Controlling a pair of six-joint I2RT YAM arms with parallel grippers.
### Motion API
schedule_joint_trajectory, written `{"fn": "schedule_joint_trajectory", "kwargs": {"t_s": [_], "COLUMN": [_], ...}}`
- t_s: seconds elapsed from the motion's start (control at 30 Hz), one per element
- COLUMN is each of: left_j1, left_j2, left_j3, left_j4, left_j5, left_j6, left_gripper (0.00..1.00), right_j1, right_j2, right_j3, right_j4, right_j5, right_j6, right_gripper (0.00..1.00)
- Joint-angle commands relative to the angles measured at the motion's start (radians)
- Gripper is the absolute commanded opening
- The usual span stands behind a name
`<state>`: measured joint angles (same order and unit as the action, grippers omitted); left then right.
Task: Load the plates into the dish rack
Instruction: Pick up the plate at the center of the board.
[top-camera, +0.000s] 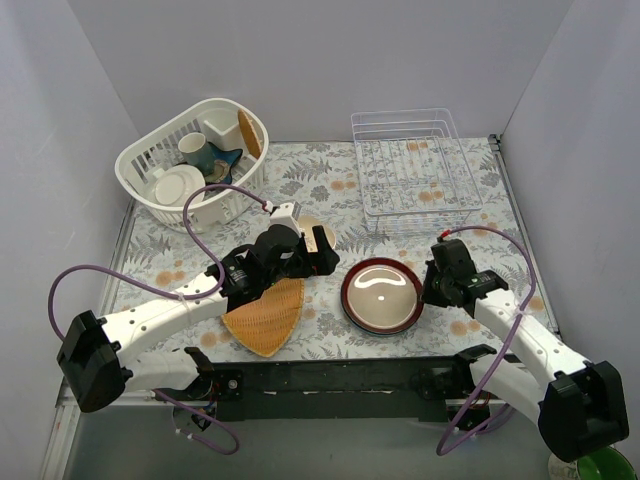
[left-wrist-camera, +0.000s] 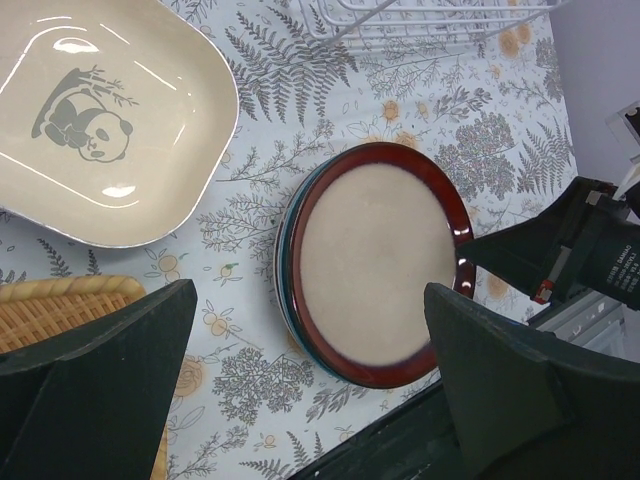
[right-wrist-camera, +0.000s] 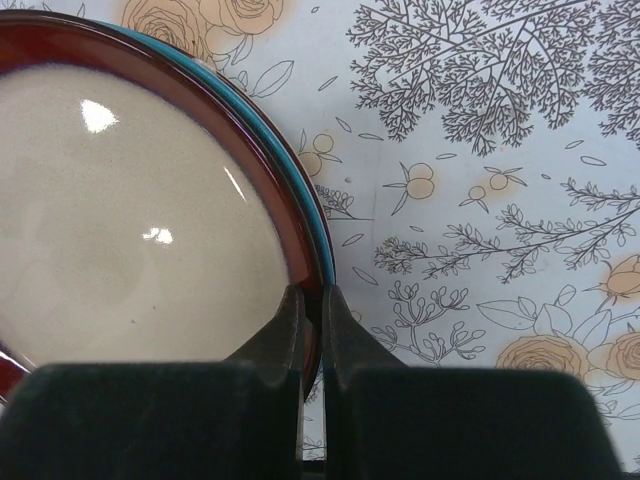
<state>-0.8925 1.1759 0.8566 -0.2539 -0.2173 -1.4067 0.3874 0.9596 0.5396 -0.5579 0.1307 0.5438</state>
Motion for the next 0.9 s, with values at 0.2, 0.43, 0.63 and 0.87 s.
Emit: {"fn": "schedule_joint_trajectory", "kwargs": {"t_s": [0.2, 0.43, 0.63, 0.87], "left_j1": [-0.005, -0.005, -0.006, -0.008], "left_j2": [-0.022, 0.004, 0.013, 0.013], "left_j3": [-0.025, -0.053, -0.088, -0.103], "left_j4": [0.019, 0.073, 0.125, 0.139], "left_j5": [0.01, 0.074, 0.108, 0.121], "left_j6": [-0.009, -0.026, -0.044, -0.054], "left_gripper": [0.98, 0.98, 0.98, 0.98], "right_j1": [-0.002, -0.007, -0.005, -0.007], "right_j2": [-0.096, -0.157, -0.196, -0.24], "right_j3": [0.002, 0.033, 0.051, 0.066], "right_j4": [-0.022, -0.059, -0.076, -0.069], "right_j5": [0.047, 0.079, 0.075, 0.061], "right_j6": [0.085, 0.157, 0.22, 0.272], "right_gripper": [0.01, 0.01, 0.01, 0.01]}}
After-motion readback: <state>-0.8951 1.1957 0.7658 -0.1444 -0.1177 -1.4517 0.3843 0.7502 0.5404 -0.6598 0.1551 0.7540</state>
